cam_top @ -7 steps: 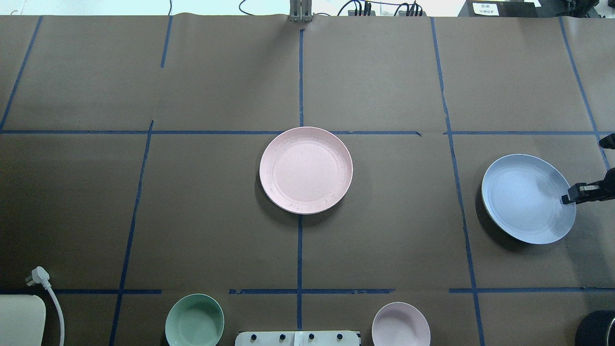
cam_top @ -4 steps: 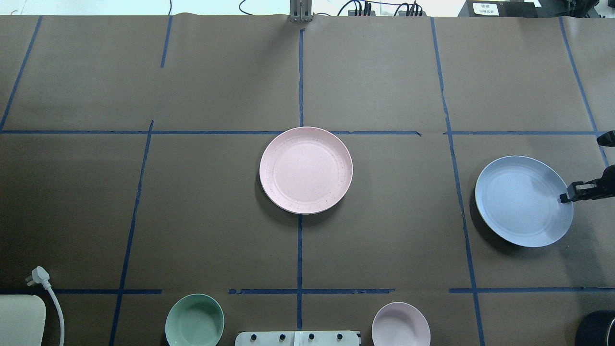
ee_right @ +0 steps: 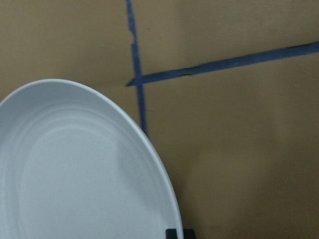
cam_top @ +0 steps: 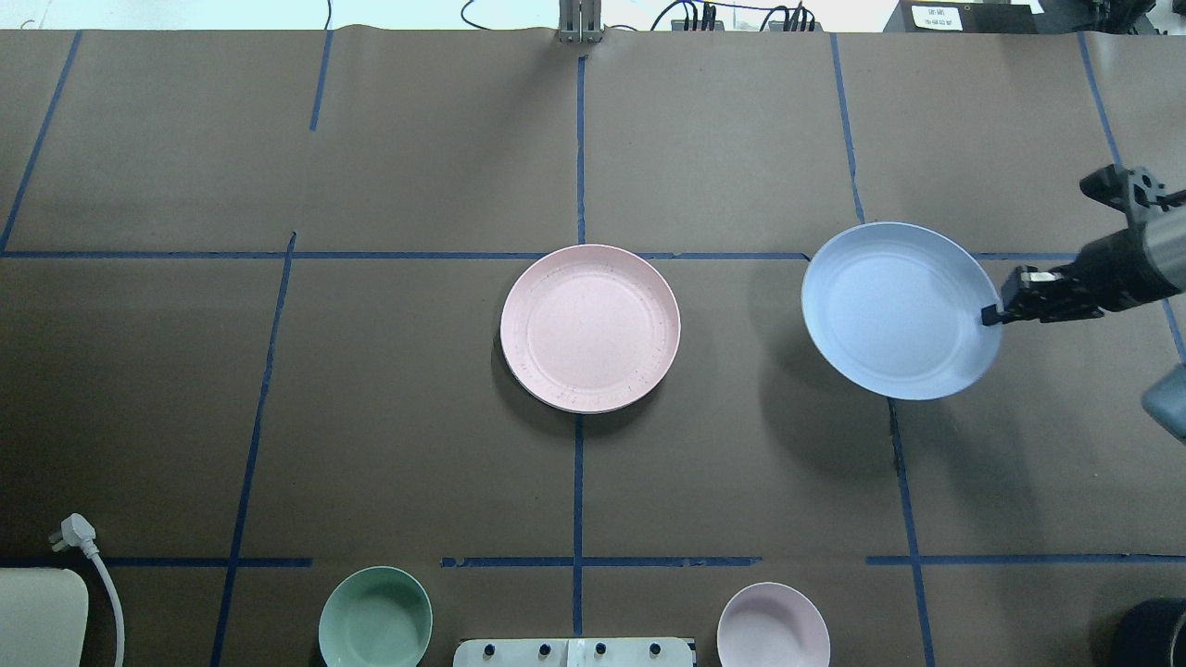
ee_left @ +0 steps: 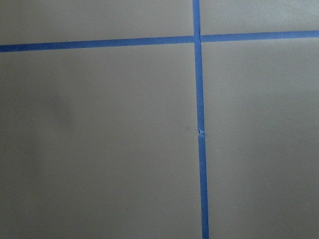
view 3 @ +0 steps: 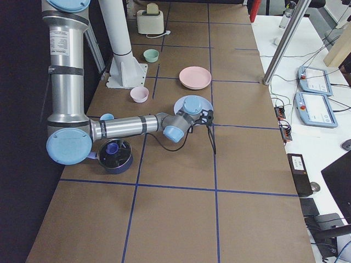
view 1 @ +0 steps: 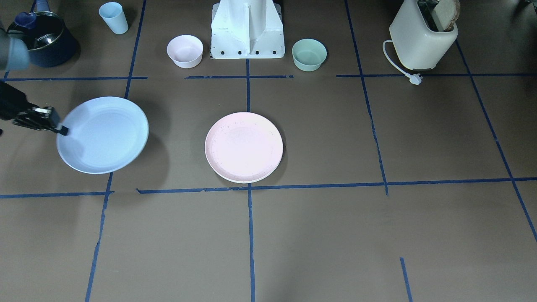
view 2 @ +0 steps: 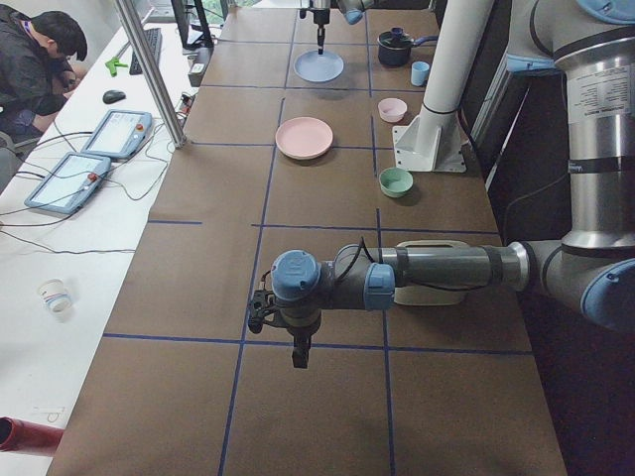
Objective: Stack three plates with pink and blue
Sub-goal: 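Lift the light blue plate with the right gripper and lower it onto the pink plate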
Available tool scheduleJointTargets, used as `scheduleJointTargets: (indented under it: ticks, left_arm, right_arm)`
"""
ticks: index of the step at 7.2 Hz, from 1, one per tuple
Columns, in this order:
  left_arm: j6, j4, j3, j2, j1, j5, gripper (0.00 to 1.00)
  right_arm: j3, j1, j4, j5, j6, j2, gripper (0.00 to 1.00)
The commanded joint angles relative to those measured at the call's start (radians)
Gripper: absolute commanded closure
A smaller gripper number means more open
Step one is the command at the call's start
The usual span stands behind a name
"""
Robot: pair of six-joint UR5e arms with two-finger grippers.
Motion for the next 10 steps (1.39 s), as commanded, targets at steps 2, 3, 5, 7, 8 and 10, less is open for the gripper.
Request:
scheduleJointTargets:
  ticks: [2, 3, 5, 7, 8, 10]
  left_arm:
    - [0.0, -0.001, 0.0, 0.0, 0.001, -0.002, 0.0]
    - [0.0, -0.001, 0.0, 0.0, 0.001, -0.002, 0.0]
    - [0.0, -0.001, 0.0, 0.0, 0.001, -0.005, 0.0]
    - [0.0, -0.001, 0.0, 0.0, 0.001, -0.005, 0.0]
    - [0.0, -0.001, 0.0, 0.0, 0.001, -0.005, 0.0]
    - [0.0, -0.001, 0.001, 0.0, 0.001, -0.005, 0.0]
  right_arm:
    - [0.004, -0.237, -0.263, -0.254, 0.25, 0.34, 1.0]
    - [-0.007, -0.3, -0.309, -0.307, 0.27, 0.386, 1.0]
    - [-0.019, -0.374, -0.315, -0.395, 0.331, 0.43, 1.0]
    - [-0.019, -0.409, -0.313, -0.444, 0.356, 0.431, 0.94]
    - [-0.024, -0.411, -0.315, -0.446, 0.4, 0.447, 0.06]
    - [-0.022, -0.393, -0.319, -0.43, 0.396, 0.445, 0.0]
